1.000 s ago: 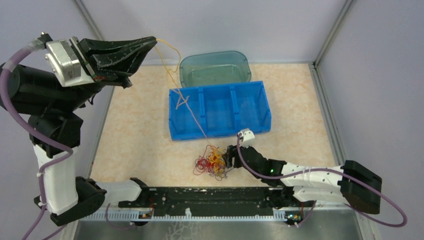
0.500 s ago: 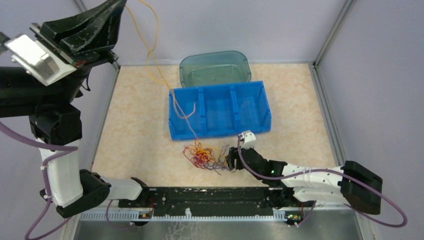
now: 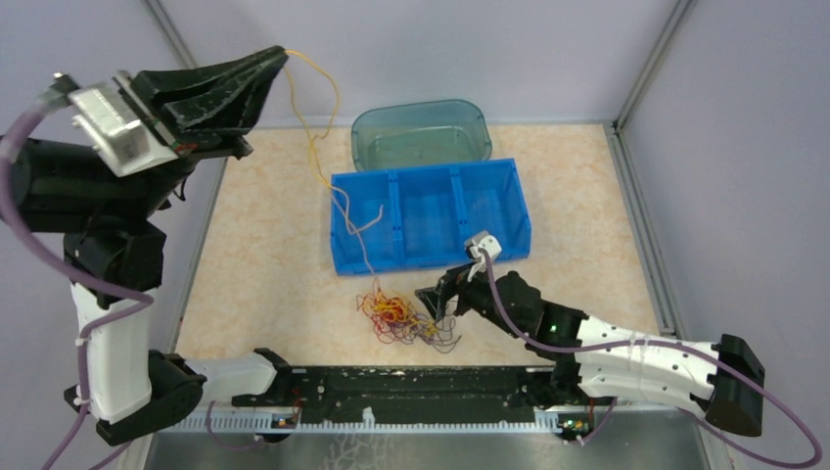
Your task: Untangle the cables
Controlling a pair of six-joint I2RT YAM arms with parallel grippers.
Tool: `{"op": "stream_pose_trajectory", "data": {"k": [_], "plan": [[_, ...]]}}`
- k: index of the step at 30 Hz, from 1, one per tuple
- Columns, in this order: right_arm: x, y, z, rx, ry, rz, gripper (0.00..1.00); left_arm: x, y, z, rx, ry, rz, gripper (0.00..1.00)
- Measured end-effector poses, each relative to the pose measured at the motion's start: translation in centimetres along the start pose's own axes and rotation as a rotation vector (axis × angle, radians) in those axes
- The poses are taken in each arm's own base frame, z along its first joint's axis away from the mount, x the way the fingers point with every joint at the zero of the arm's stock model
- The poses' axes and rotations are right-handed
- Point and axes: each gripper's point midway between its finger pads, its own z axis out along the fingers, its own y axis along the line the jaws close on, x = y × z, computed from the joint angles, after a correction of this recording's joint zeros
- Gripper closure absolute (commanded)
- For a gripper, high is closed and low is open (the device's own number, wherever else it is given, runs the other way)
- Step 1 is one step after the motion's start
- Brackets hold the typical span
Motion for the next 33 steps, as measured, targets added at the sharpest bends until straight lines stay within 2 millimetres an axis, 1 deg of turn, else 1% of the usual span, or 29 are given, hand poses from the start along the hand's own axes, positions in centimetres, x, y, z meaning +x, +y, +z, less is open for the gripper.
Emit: {"op": "stream_pose_trajectory", "data": {"k": [1,3,5,7,10,14,17,20,21,22,24,29,31,33], "plan": [[-0.7,0.8,0.1,-0.035,-0.012,-0.011,0.04,0.7,-0.3,0.0,0.010,0.018,-0.015,0.92],[-1.3,2.3,0.2,-0.109,-0.014,-0.049,0.04,2.1,-0.9,0.2,0.033,0.054,-0.049,0.92],[-1.5,3.5,0.5,-0.168,-0.010,-0.083,0.04,3.6,-1.4,0.4,0.050,0.088,-0.075,0.92],[-1.5,4.5,0.9,-0.217,-0.011,-0.109,0.04,4.3,-1.7,0.5,0.062,0.108,-0.092,0.92],[-1.8,6.2,1.8,-0.286,-0.017,-0.144,0.07,4.6,-1.9,0.5,0.070,0.116,-0.102,0.92],[-3.7,9.6,4.1,-0.386,-0.035,-0.171,0.09,3.9,-1.8,0.5,0.072,0.104,-0.101,0.92],[-4.3,11.2,5.6,-0.428,-0.055,-0.178,0.13,3.3,-1.8,0.4,0.071,0.094,-0.096,0.92],[-3.2,11.7,6.8,-0.451,-0.039,-0.177,0.21,2.9,-1.7,0.4,0.070,0.085,-0.090,0.92],[-2.7,11.8,7.1,-0.456,-0.026,-0.174,0.26,2.8,-1.6,0.4,0.070,0.083,-0.085,0.92],[-2.2,11.9,7.4,-0.462,-0.014,-0.169,0.33,2.7,-1.6,0.4,0.069,0.081,-0.081,0.92],[-1.0,11.9,8.0,-0.469,0.015,-0.159,0.40,2.5,-1.5,0.4,0.068,0.076,-0.070,0.92],[2.1,11.9,9.6,-0.467,0.089,-0.127,0.41,1.9,-1.2,0.5,0.062,0.054,-0.036,0.92],[3.3,11.6,10.1,-0.451,0.116,-0.115,0.41,1.4,-0.8,0.5,0.052,0.040,-0.013,0.92],[4.4,11.3,10.7,-0.430,0.136,-0.099,0.42,0.5,-0.1,0.6,0.027,0.014,0.018,0.92]]}}
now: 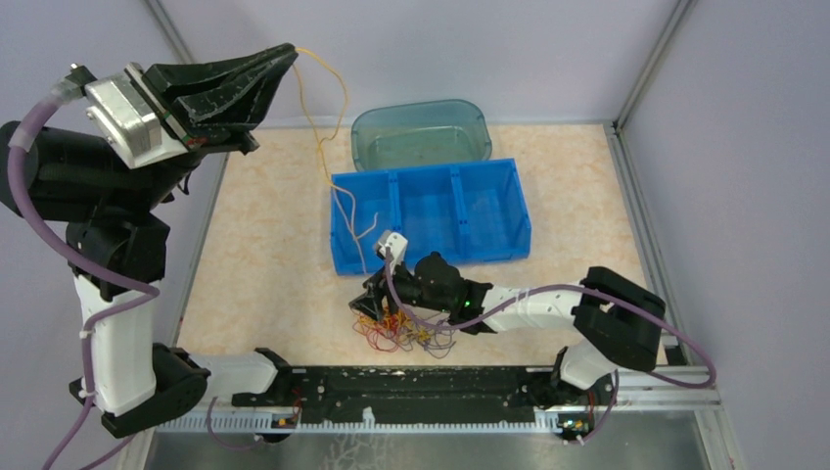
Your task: Untangle the cables
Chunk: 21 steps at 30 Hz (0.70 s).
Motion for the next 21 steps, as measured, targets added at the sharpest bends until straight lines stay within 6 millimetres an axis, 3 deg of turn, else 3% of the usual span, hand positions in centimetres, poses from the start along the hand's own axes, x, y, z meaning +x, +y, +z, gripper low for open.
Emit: {"op": "stream_pose_trajectory", "data": {"k": [7,11,16,19,21], "plan": [[4.6,-2.2,0.1,0.100,0.061,0.049,0.44,-6.0,3.5,-0.6,-0.146,-0.150,0.140,0.92],[7.5,-3.4,-1.2,0.161,0.106,0.058,0.44,-9.9,5.6,-1.9,-0.247,-0.243,0.258,0.93],[9.6,-4.7,-2.6,0.221,0.119,0.078,0.46,-13.7,7.2,-3.7,-0.343,-0.320,0.424,0.92],[10.3,-5.3,-3.8,0.248,0.122,0.089,0.50,-13.7,7.2,-4.1,-0.337,-0.291,0.473,0.88],[9.8,-5.2,-4.5,0.256,0.109,0.092,0.51,-11.9,6.2,-4.0,-0.277,-0.226,0.451,0.88]]}}
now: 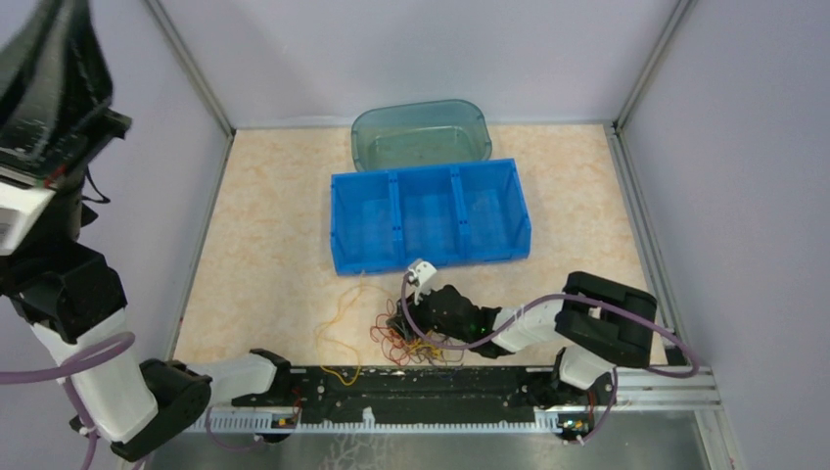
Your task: Untangle the cables
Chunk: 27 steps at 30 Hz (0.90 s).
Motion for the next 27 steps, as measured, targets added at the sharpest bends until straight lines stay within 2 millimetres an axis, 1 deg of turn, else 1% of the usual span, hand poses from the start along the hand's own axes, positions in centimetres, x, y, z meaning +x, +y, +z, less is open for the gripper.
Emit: {"op": "stream_pose_trajectory", "data": {"k": [1,2,5,7,8,9,10,11,12,13,14,15,18,19,22,26,27], "plan": [[-0.6,0.1,-0.3,0.001,-0.013,0.001,0.52,1.7,-1.7,-0.8,0.059,0.056,-0.037,0.86],[-1.6,0.5,-0.7,-0.008,-0.037,0.003,0.53,2.8,-3.2,-1.8,0.108,0.104,-0.074,0.83],[-4.8,1.6,-1.8,-0.039,-0.127,0.008,0.57,8.7,-9.8,-6.6,0.295,0.314,-0.217,0.70],[-6.5,2.2,-2.7,-0.055,-0.174,0.009,0.58,13.9,-15.2,-11.4,0.438,0.498,-0.333,0.58],[-7.1,2.4,-3.0,-0.058,-0.190,0.008,0.58,16.0,-17.3,-13.4,0.495,0.576,-0.374,0.51],[-7.5,2.4,-3.3,-0.058,-0.199,0.006,0.58,18.7,-20.1,-16.4,0.568,0.680,-0.429,0.44],[-7.5,2.3,-3.4,-0.054,-0.199,0.002,0.58,20.7,-22.3,-19.2,0.628,0.769,-0.475,0.39],[-7.5,2.2,-3.5,-0.048,-0.195,0.000,0.58,22.8,-24.7,-22.5,0.689,0.872,-0.526,0.34],[-7.2,2.0,-3.5,-0.038,-0.187,-0.002,0.56,24.3,-26.6,-25.3,0.741,0.957,-0.569,0.30],[-6.9,1.6,-3.6,-0.026,-0.179,-0.003,0.53,25.7,-28.7,-29.1,0.806,1.068,-0.624,0.28],[-6.5,1.3,-3.8,-0.015,-0.171,-0.004,0.49,26.3,-30.1,-31.8,0.855,1.142,-0.658,0.27],[-5.9,0.9,-4.0,-0.003,-0.159,-0.005,0.46,26.6,-31.0,-33.8,0.891,1.192,-0.679,0.25],[-4.2,-0.5,-4.8,0.039,-0.127,-0.008,0.39,26.5,-33.0,-40.0,1.007,1.333,-0.720,0.23],[-3.8,-0.9,-5.0,0.050,-0.120,-0.008,0.37,26.5,-33.3,-41.0,1.027,1.354,-0.722,0.23],[-3.5,-1.6,-5.6,0.077,-0.117,-0.005,0.35,26.6,-34.7,-45.8,1.121,1.446,-0.728,0.25],[-4.2,-1.9,-6.4,0.100,-0.145,0.005,0.32,26.8,-36.2,-50.7,1.222,1.559,-0.769,0.30],[-4.5,-2.0,-6.5,0.103,-0.154,0.008,0.31,26.8,-36.6,-51.6,1.241,1.583,-0.781,0.31]]}}
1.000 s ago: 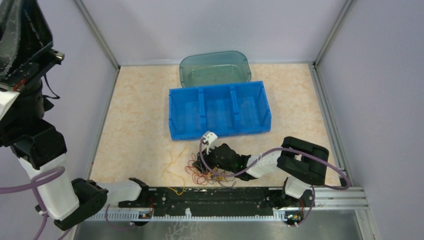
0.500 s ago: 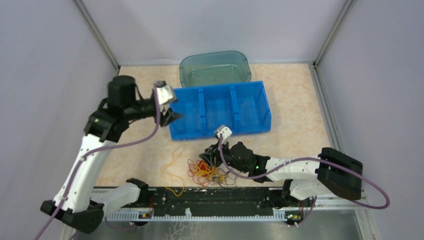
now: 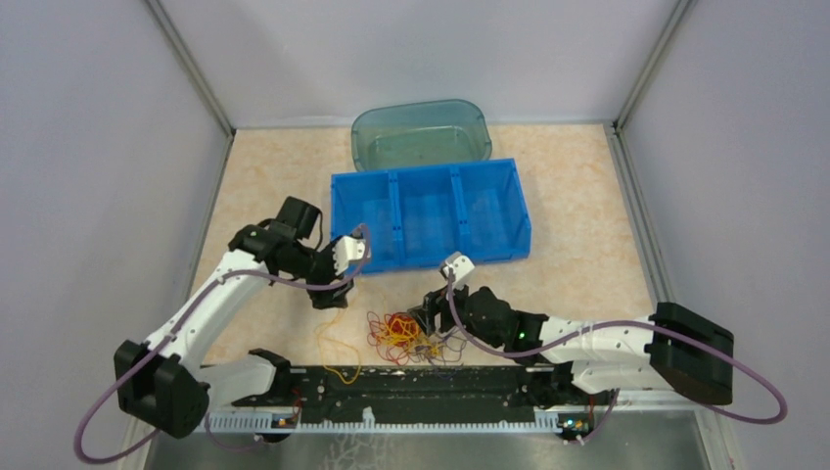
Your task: Untangle the cables
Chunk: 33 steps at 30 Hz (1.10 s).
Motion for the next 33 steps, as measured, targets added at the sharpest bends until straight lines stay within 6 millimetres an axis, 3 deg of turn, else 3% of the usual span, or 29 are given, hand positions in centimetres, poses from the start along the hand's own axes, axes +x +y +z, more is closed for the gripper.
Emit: {"op": "stream_pose_trajectory", "data": {"k": [3,7,13,16,25,29,31,33], "plan": [[-0.7,-0.2,-0.3,0.015,-0.022,0.005,0.31,2.7,-0.6,2.2,0.053,0.078,-0.027,0.33],[-0.9,-0.7,-0.6,0.040,-0.029,0.004,0.31,4.9,-0.9,4.0,0.066,0.127,-0.028,0.35],[-1.1,-0.9,-0.7,0.049,-0.034,0.004,0.31,3.7,1.2,5.0,0.003,0.071,0.016,0.37],[-1.1,-1.0,-0.7,0.054,-0.031,0.003,0.31,4.1,1.7,5.9,-0.008,0.070,0.022,0.37],[-1.2,-1.0,-0.7,0.058,-0.028,0.001,0.31,5.9,1.1,6.8,0.005,0.098,0.031,0.36],[-1.7,-0.7,-0.6,0.054,-0.037,0.004,0.31,7.6,0.2,7.0,0.007,0.129,0.061,0.38],[-1.9,-0.6,-0.6,0.052,-0.041,0.005,0.31,8.3,-0.1,7.0,0.003,0.142,0.080,0.41],[-1.9,-0.6,-0.6,0.052,-0.041,0.005,0.32,8.4,0.0,7.0,-0.013,0.139,0.106,0.50]]}}
